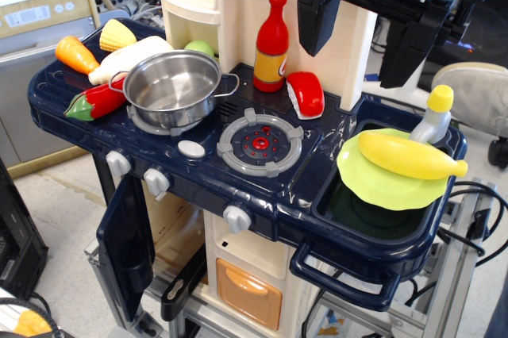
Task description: Put banana in pot or pan
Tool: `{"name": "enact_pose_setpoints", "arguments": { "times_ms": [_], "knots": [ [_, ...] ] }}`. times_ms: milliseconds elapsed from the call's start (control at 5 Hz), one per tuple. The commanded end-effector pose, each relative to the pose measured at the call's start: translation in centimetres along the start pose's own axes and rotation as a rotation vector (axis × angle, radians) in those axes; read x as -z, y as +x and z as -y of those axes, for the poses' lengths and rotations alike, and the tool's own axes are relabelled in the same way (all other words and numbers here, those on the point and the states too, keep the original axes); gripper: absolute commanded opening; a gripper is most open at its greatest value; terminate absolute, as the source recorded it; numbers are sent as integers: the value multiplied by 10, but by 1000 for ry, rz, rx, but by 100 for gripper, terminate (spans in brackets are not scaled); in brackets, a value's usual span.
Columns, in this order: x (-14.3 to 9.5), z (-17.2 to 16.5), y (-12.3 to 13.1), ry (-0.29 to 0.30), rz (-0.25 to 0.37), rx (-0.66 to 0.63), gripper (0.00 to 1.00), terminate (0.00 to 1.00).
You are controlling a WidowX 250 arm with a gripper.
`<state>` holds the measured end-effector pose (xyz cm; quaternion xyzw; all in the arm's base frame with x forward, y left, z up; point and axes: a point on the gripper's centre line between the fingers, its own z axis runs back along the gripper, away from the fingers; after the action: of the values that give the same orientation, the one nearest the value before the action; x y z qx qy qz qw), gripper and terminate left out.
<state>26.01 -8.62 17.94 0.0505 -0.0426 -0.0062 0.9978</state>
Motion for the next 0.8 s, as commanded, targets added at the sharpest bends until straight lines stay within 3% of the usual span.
{"name": "enact_pose_setpoints", "arguments": {
  "times_ms": [0, 200, 400, 600],
  "knots": [
    [0, 0, 0, 0, 0, 0, 100, 0],
    [13, 19, 14, -29, -24, -252, 100, 0],
    [30, 37, 24, -135, -58, -511, 100, 0],
    [44, 41, 39, -185, -54, -730, 100, 0]
  ]
}}
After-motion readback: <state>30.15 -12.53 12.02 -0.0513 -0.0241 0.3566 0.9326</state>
